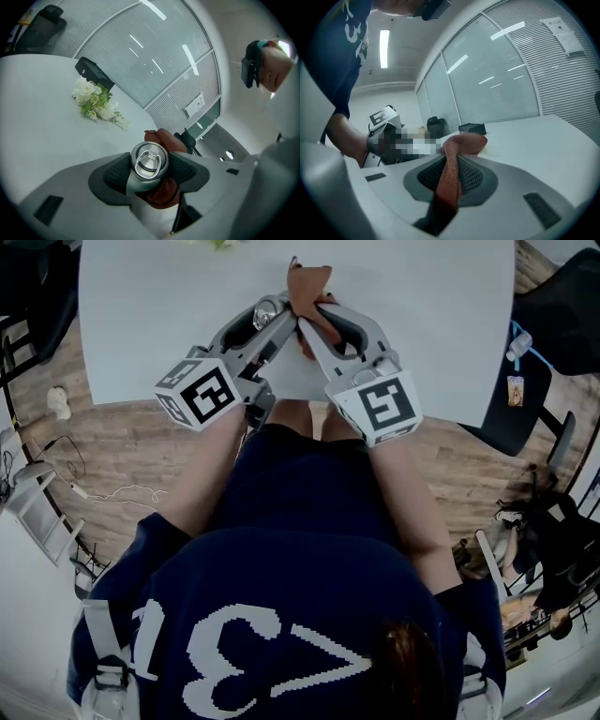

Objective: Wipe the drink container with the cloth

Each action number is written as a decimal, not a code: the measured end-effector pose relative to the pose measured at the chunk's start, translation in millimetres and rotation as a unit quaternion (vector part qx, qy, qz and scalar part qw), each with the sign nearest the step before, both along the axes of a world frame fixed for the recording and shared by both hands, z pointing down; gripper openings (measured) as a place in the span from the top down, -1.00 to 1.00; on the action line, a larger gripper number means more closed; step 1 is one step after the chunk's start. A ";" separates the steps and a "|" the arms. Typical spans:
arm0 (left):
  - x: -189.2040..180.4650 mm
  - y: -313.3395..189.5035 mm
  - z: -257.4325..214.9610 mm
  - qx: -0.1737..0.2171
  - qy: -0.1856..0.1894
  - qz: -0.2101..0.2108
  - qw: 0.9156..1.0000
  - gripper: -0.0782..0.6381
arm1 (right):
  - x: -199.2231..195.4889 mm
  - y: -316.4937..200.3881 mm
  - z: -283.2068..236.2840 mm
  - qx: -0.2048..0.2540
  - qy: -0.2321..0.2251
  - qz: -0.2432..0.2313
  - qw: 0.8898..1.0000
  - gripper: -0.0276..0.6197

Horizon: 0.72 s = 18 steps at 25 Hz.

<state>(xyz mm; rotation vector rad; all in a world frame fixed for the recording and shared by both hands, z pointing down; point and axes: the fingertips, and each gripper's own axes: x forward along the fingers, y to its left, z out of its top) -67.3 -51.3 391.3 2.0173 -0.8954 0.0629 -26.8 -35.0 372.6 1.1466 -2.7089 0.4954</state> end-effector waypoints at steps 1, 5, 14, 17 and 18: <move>-1.6 0.4 0.7 -0.003 0.004 -0.003 1.000 0.04 | 0.6 -0.6 2.3 0.000 0.003 -0.002 1.000 0.69; -4.0 6.3 1.6 0.001 0.009 0.007 1.000 0.04 | 25.7 0.7 36.8 -0.031 0.050 0.015 0.998 0.69; 8.4 22.8 -2.6 0.063 -0.041 0.082 0.994 0.04 | 37.6 -4.7 42.0 -0.046 0.037 -0.002 0.998 0.69; 10.5 24.0 -2.5 0.074 -0.049 0.100 0.991 0.04 | 14.5 -6.9 6.6 -0.036 -0.040 -0.048 0.997 0.69; 12.2 24.8 -3.0 0.080 -0.054 0.109 0.989 0.04 | 7.6 -6.4 -2.7 -0.033 -0.055 -0.065 0.996 0.69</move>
